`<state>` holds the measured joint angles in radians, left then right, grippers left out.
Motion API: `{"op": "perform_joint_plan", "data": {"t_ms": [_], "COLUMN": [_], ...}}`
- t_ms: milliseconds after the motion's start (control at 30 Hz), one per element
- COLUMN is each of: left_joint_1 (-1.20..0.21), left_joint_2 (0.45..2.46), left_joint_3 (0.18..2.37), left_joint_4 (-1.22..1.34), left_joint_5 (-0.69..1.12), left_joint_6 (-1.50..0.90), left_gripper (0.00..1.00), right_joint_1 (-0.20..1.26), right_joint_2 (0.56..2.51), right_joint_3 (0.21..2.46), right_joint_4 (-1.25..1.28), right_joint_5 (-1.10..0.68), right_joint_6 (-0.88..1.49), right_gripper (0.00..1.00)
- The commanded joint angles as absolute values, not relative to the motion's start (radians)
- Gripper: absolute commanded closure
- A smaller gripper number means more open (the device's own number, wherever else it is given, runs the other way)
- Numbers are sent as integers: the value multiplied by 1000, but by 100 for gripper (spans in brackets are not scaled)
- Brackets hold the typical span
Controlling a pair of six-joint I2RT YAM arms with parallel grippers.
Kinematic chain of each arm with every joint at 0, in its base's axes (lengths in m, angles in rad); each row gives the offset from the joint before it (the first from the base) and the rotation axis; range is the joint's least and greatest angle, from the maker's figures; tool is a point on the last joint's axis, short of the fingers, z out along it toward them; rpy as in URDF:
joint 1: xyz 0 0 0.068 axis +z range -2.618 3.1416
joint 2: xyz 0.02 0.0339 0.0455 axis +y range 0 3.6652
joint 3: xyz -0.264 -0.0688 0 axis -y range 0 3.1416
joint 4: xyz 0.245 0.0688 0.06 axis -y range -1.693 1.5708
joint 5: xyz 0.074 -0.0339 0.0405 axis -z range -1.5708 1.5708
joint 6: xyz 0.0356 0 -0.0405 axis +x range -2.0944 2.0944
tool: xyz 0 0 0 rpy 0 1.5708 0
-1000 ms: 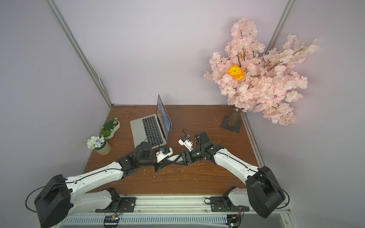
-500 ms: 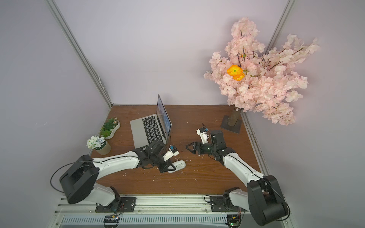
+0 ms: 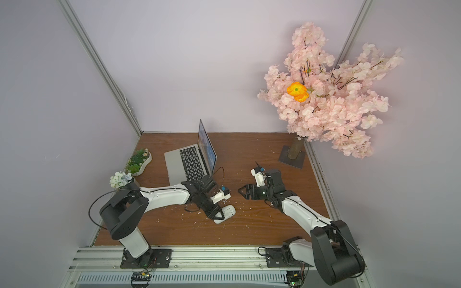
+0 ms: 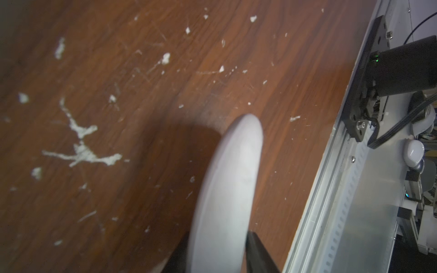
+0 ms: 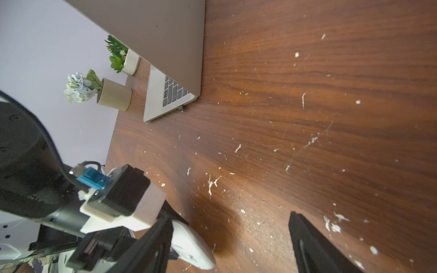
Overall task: Remove the wireless mouse receiver from the laptop
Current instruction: Place the mouse at the center of the board, then take out the USB plug from the USB port.
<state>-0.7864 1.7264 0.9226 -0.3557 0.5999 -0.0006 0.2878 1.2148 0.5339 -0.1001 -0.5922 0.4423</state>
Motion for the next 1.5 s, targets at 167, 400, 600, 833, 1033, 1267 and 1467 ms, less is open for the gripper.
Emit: {"op": "perform_joint_plan", "data": {"t_ms": [167,400,600,833,1033,1267,1467], "left_joint_1": [-791,-790,-790,-778,-724,-708,-630], "left_joint_2": [1717,1673,1608,1499,1472,1407,1328], "left_joint_3": [919,934,923,914,862,762,686], "left_joint_4": [-425,-424,-425,-414,-381,-342,-334], "left_joint_5": [439,365,260,185,244,255,147], "left_joint_6": [13,5,-21,-79,-151,-228,-367], "left_gripper": [43,42,41,41,44,47,50], "right_joint_1": [287,298,322,354,420,566,622], "right_joint_2": [1176,1148,1097,1101,1140,1194,1281], "right_joint_3": [473,450,421,436,433,419,469], "right_joint_4": [-110,-80,-41,-8,28,92,125], "right_joint_5": [-589,-614,-597,-570,-550,-499,-478], "right_joint_6": [407,435,464,484,519,562,547], "right_gripper": [19,19,20,21,25,30,33]}}
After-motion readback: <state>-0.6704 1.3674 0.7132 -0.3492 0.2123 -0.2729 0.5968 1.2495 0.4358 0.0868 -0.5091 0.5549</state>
